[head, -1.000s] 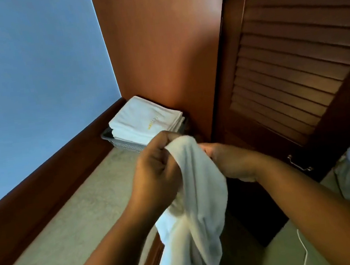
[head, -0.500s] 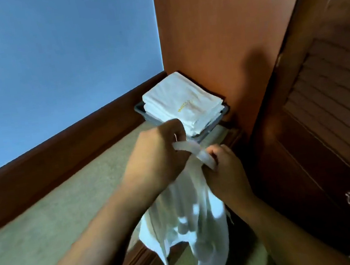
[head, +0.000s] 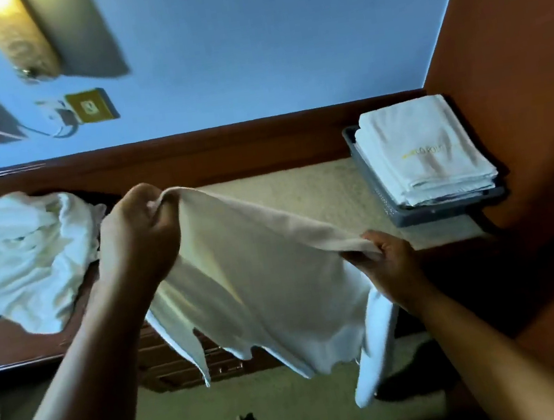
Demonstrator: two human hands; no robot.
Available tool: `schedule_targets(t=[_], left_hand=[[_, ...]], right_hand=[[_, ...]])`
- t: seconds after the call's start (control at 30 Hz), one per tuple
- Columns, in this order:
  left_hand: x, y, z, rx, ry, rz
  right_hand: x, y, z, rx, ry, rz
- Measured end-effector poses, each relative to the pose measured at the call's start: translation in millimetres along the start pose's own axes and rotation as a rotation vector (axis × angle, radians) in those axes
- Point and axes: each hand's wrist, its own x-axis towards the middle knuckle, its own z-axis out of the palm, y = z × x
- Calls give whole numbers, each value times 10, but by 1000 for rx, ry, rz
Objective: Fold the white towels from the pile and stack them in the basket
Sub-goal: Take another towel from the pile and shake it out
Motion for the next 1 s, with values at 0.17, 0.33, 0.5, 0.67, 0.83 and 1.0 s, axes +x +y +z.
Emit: schedule_targets(t=[0.17,0.33,0.5,0.67,0.83,1.0], left_hand=[[-656,108,73,-189,-483,184],[-751,92,53,-250,-433,303],[-481,72,-359,-269,-155,327],[-203,-193,-547,-160,-48,173],[-60,-499,-703,-15,2,109],[2,-708,-823,-105,43,144]], right_hand=[[35,-877,159,124,-248,-191],[8,-1260,238,199,-305,-375],[-114,-810,382,-94,-399,-289],[-188,-517,686,-56,-146,-181],[-184,-686,784,-64,-56,-287],[-206,-615,1035,-251,-38,-325]])
